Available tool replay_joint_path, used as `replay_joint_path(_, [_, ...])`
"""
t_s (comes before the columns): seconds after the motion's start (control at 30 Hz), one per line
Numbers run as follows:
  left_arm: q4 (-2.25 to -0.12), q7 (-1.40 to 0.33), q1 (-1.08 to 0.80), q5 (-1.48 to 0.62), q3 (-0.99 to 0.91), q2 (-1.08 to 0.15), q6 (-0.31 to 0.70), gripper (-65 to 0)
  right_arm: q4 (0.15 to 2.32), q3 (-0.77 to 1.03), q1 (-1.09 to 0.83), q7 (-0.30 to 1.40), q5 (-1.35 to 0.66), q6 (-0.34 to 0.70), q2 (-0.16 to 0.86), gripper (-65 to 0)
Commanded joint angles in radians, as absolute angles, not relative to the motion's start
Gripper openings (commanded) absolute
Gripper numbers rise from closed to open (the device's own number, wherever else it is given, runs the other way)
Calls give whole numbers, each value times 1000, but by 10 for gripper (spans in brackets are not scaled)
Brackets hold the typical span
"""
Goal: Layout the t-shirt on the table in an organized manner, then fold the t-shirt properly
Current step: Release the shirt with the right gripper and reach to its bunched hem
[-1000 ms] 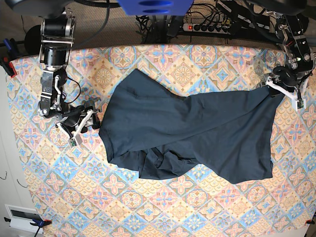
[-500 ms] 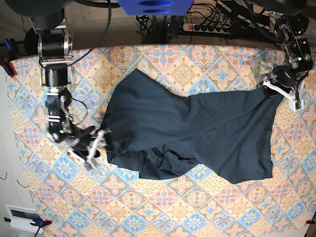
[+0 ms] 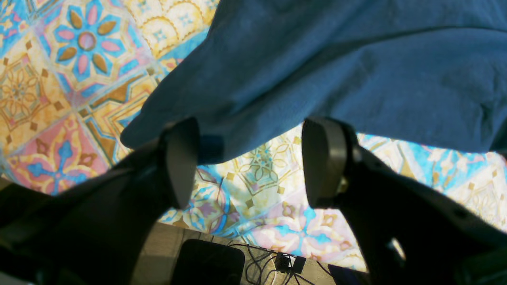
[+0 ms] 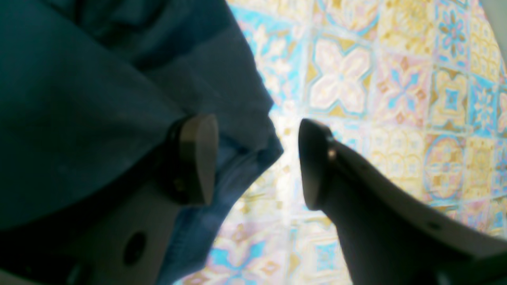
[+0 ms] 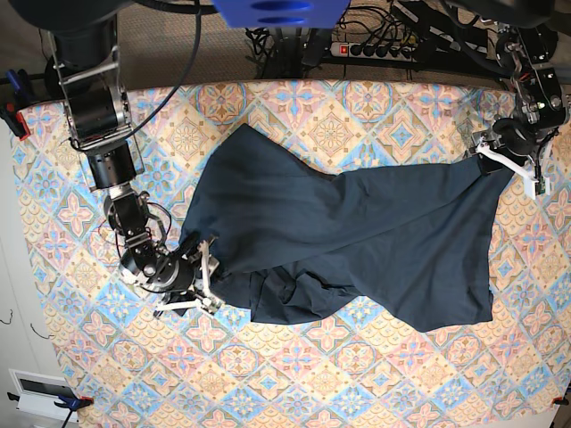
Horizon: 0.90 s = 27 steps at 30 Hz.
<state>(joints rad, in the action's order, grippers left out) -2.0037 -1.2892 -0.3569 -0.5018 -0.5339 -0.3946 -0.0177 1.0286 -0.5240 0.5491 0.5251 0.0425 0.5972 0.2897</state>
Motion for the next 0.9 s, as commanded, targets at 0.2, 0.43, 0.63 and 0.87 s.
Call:
replay_joint_path(0.2, [-2018, -1274, -354, -507, -539, -387, -16, -256, 1040, -527, 608, 487, 31, 591, 232, -334])
replay_joint_path(0.43, [-2018, -1274, -355, -507, -539, -381, -16, -256, 897, -527, 710, 430, 31, 591, 97, -335])
replay_joint_path(0.63, [-2018, -1274, -374, -507, -544, -381, -16, -256, 737, -524, 728, 358, 31, 591, 87, -335])
replay_joint_path(0.87, [-2018, -1273, -378, -509, -544, -381, -16, -256, 656, -519, 743, 277, 31, 588, 87, -335])
